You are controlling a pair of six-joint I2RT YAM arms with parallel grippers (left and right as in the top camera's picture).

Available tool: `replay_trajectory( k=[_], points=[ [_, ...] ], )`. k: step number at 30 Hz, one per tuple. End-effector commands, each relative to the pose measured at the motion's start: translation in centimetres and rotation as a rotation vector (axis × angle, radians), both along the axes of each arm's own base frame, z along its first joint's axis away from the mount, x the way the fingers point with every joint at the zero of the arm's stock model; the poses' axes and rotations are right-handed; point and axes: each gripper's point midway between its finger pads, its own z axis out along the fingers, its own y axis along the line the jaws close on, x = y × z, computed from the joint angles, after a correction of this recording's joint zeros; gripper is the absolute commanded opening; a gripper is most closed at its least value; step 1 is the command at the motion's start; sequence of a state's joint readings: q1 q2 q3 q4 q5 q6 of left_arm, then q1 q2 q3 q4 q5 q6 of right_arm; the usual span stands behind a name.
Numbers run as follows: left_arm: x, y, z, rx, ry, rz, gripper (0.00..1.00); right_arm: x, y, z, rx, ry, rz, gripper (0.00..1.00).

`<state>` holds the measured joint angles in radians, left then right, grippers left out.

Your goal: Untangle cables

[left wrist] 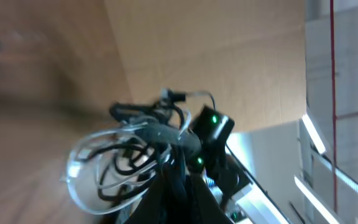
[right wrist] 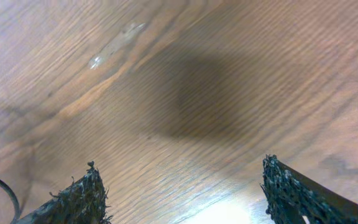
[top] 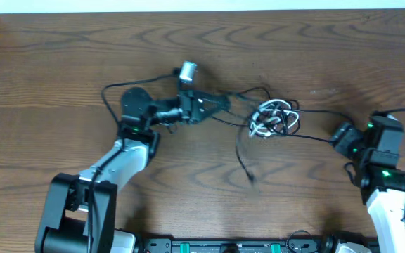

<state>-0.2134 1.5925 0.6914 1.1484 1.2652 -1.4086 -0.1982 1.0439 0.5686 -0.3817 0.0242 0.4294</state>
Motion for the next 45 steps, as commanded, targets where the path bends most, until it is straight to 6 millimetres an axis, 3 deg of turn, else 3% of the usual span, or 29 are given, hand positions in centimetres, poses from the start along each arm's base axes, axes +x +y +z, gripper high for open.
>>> replay_trajectory(
  k=[1,5,9,12,16,21,26,28,31,33,35,40,45],
  points=[
    [1.2,2.1,1.7,-0.004,-0.087,0.058,0.08,0.0,0.3,0.0,0.018,-0.008,0.065,0.81],
    [1.3,2.2,1.8,-0.002,-0.100,0.066,0.08,0.8,4.6,0.9,0.135,-0.074,0.304,0.87],
    [0.7,1.0,1.8,0.004,-0.157,0.040,0.08,0.6,9.1,2.7,0.291,-0.162,0.532,0.95],
    [0.3,-0.3,1.6,0.010,-0.191,0.034,0.08,-0.2,12.5,4.9,0.426,-0.250,0.716,0.99],
    [0.4,-2.0,-0.2,0.055,-0.168,0.054,0.08,-1.1,15.2,8.1,0.548,-0.375,0.900,0.99],
    [-0.4,-3.5,-3.2,0.134,-0.082,0.032,0.08,-0.8,15.6,10.0,0.561,-0.455,0.958,0.99],
    [-1.2,-4.3,-3.3,0.136,-0.080,0.001,0.08,-0.5,15.5,10.5,0.623,-0.439,0.905,0.98],
    [-1.2,-4.3,-3.3,0.136,-0.080,0.001,0.08,-0.6,15.6,10.4,0.701,-0.396,0.847,0.86],
    [-1.2,-4.3,-3.3,0.138,-0.091,0.001,0.08,-0.6,15.8,10.1,0.766,-0.349,0.793,0.37],
    [-1.2,-4.4,-3.3,0.138,-0.094,0.000,0.08,-0.4,16.1,9.6,0.742,-0.334,0.780,0.27],
    [-1.2,-4.4,-3.3,0.137,-0.082,0.000,0.08,-0.3,16.7,9.0,0.689,-0.329,0.806,0.30],
    [-1.2,-4.4,-3.3,0.100,0.153,0.001,0.08,-1.1,19.4,8.0,0.484,-0.368,1.029,0.59],
    [-1.1,-4.4,-2.1,0.045,0.273,0.000,0.08,0.3,17.7,4.7,0.309,-0.263,0.900,0.61]
  ],
)
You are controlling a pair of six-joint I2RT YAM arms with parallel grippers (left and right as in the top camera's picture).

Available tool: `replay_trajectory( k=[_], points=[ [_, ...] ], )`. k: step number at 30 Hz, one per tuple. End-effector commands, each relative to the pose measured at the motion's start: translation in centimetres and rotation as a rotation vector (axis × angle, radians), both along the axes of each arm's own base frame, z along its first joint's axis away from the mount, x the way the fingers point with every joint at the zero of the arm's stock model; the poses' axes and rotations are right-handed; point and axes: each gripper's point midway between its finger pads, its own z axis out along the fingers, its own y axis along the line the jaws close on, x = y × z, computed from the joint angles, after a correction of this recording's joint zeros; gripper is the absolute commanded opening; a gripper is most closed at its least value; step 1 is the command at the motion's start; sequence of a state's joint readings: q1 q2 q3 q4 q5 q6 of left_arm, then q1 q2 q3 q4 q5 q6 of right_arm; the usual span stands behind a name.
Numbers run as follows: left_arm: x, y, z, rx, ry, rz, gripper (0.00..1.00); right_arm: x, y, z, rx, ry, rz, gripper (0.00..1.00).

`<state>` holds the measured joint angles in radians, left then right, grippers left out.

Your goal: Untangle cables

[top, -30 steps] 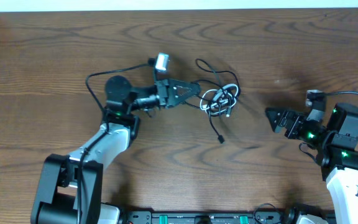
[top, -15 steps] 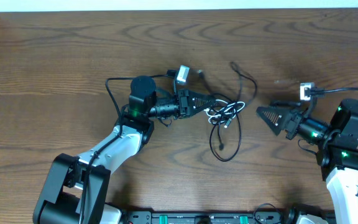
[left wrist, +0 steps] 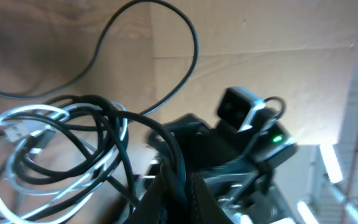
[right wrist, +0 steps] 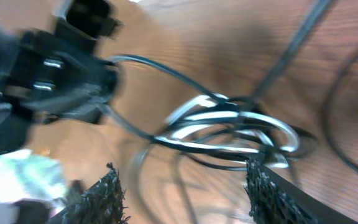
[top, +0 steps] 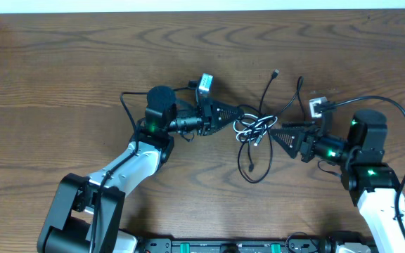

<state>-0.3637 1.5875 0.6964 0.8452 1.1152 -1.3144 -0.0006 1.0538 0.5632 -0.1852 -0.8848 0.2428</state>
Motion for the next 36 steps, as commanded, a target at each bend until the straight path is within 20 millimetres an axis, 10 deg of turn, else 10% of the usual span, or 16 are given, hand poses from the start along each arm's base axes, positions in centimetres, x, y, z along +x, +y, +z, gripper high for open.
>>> replay_trajectory(
  k=[1,16,25,36],
  points=[
    [0.2,-0.1,2.4,-0.063,0.082,0.007,0.08,1.5,-2.4,-2.8,-0.195,-0.007,-0.127,0.61],
    [0.1,-0.1,4.2,-0.136,0.207,0.005,0.08,2.2,-2.4,-4.6,-0.211,0.105,-0.230,0.76],
    [0.4,0.0,5.6,-0.183,0.191,0.020,0.08,2.6,1.8,-5.0,-0.131,0.122,-0.133,0.81],
    [-1.3,-1.9,6.7,-0.221,0.242,-0.031,0.08,5.6,1.3,-8.8,-0.226,0.188,-0.395,0.71]
  ],
)
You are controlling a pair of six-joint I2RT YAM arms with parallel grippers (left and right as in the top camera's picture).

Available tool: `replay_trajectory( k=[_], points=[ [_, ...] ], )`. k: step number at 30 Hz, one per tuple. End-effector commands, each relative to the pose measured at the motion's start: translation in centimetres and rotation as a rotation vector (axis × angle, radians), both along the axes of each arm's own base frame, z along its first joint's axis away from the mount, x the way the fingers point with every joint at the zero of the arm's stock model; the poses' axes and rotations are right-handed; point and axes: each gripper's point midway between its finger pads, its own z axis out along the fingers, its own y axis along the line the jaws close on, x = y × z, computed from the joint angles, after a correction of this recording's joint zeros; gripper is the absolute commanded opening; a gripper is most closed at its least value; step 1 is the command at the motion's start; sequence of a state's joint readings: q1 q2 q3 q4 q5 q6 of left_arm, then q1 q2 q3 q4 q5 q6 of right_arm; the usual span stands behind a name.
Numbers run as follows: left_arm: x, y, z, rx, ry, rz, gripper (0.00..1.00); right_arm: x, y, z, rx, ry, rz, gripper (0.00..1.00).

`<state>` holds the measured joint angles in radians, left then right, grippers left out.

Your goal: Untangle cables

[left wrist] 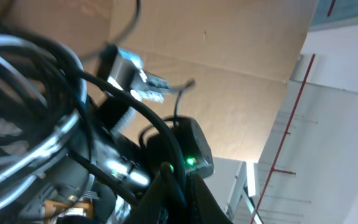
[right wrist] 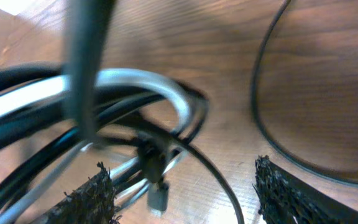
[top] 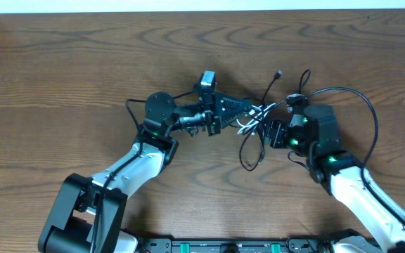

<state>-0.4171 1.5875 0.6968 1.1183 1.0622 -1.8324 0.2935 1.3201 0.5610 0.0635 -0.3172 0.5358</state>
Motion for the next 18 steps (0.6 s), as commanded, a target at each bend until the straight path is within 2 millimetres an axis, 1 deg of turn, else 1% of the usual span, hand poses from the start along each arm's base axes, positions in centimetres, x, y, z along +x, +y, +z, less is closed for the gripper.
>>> replay_trajectory(
  k=[1,3,5,7,9,11,14,16,18],
  points=[
    [-1.0,-0.5,3.1,-0.071,-0.029,-0.030,0.08,0.9,-0.7,-1.7,-0.038,0.023,-0.094,0.71],
    [-1.8,-0.5,5.1,-0.133,-0.069,-0.048,0.08,1.4,-0.5,-1.9,-0.032,0.012,-0.091,0.71],
    [-2.7,0.0,7.1,-0.201,-0.117,-0.063,0.08,2.1,-0.4,-1.8,-0.027,-0.012,-0.095,0.71],
    [-3.5,0.5,8.8,-0.253,-0.209,-0.059,0.08,2.7,-0.8,-1.7,-0.039,-0.035,-0.122,0.71],
    [-3.7,0.6,9.2,-0.255,-0.218,-0.064,0.08,3.1,-2.1,-1.9,-0.079,-0.043,-0.177,0.71],
    [-3.9,0.7,9.4,-0.258,-0.225,-0.064,0.08,3.2,-3.7,-2.5,-0.133,-0.029,-0.240,0.70],
    [-3.9,0.7,9.5,-0.258,-0.228,-0.063,0.08,2.9,-7.0,-3.9,-0.215,0.028,-0.343,0.67],
    [-3.9,0.7,9.5,-0.257,-0.242,-0.060,0.08,2.5,-8.9,-4.7,-0.232,0.073,-0.387,0.68],
    [-3.9,0.7,9.4,-0.248,-0.301,-0.046,0.08,2.2,-9.9,-5.0,-0.216,0.106,-0.381,0.73]
  ],
)
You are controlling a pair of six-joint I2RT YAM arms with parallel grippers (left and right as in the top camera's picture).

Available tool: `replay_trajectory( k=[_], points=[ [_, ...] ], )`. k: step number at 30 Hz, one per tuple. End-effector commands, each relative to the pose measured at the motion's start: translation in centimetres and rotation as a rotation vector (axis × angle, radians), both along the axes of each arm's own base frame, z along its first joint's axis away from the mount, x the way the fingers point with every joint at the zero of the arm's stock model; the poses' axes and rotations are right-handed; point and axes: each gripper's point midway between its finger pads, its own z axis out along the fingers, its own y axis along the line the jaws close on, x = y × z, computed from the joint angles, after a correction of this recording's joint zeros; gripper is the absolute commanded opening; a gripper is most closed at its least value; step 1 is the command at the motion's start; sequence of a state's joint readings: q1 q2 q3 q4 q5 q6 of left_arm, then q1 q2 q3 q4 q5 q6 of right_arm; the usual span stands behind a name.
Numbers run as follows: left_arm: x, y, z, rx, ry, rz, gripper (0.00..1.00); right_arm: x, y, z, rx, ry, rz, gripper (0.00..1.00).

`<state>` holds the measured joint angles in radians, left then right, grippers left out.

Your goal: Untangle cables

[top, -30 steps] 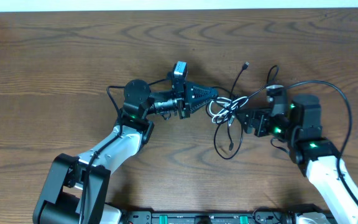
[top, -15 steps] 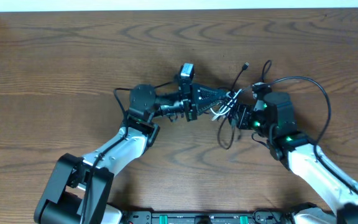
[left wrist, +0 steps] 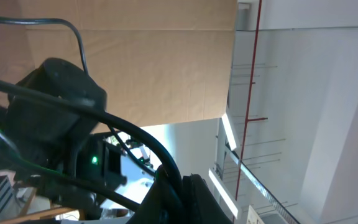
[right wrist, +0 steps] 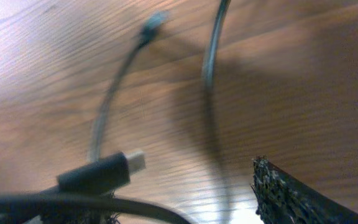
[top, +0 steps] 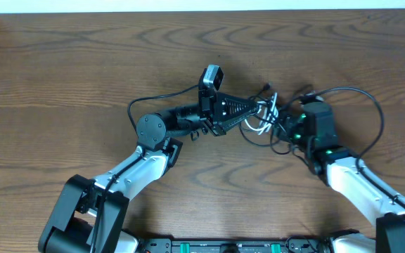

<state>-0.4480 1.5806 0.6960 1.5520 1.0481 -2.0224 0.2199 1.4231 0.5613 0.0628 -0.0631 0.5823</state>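
Note:
A tangle of black and white cables (top: 264,116) hangs at mid-table between my two grippers. My left gripper (top: 254,107) points right and is shut on a black cable (left wrist: 135,140), lifted off the wood; its wrist view (left wrist: 178,186) looks up into the room past the right arm (left wrist: 58,93). My right gripper (top: 285,129) sits low just right of the tangle, open. In its view (right wrist: 185,208) a black plug with a silver tip (right wrist: 104,172) and a black cable cross the left side of the gap; the right finger (right wrist: 291,194) is apart from them.
A black cable loop (top: 371,112) runs from the tangle round to the right of the right wrist. Loose cable ends (right wrist: 151,22) lie on the brown wooden table (top: 62,63) ahead of the right gripper.
The left gripper has tilted up with its cable, and the loop that drooped toward the front has drawn up into the tangle. The right gripper has shifted slightly right, still open.
At first the left gripper held a black cable left of the tangle, and the right gripper stood open far to the right. Then both faced the tangle from either side. Then the right gripper was against it. Now the bundle is bunched and raised between them.

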Motion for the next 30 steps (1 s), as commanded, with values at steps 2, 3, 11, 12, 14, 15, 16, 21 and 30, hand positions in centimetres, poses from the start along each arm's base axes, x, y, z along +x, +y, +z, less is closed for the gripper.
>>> replay_trajectory(
  k=[2,3,11,12,14,15,16,21,30],
  points=[
    [-0.3,0.2,1.7,-0.014,-0.161,0.053,0.08,-0.1,-3.5,-0.7,0.000,0.037,-0.038,0.78],
    [0.2,0.0,0.9,0.015,-0.170,0.070,0.08,-0.2,-3.4,-0.2,0.034,0.029,-0.006,0.80],
    [7.0,0.3,-11.4,0.429,0.069,0.370,0.08,-0.2,-4.5,6.0,0.197,-0.134,0.074,0.99],
    [7.7,0.9,-12.7,0.485,0.073,0.421,0.08,-0.4,-4.8,6.7,0.194,-0.151,0.066,0.99],
    [8.7,2.1,-15.1,0.589,0.092,0.506,0.08,-1.0,-5.3,8.0,0.171,-0.186,0.069,0.99],
    [9.0,2.7,-16.2,0.646,0.087,0.543,0.08,-1.2,-5.4,8.6,0.158,-0.202,0.074,0.99],
    [9.2,3.4,-17.5,0.714,0.082,0.577,0.14,-1.5,-5.6,9.1,0.143,-0.215,0.072,0.99],
    [7.7,7.7,-24.6,1.101,0.137,0.654,0.67,-3.0,-5.4,11.6,0.130,-0.271,0.077,0.99],
    [5.0,13.2,-28.5,1.487,0.115,0.656,0.85,-3.9,-5.3,12.2,0.121,-0.277,0.080,0.99]
  ],
)
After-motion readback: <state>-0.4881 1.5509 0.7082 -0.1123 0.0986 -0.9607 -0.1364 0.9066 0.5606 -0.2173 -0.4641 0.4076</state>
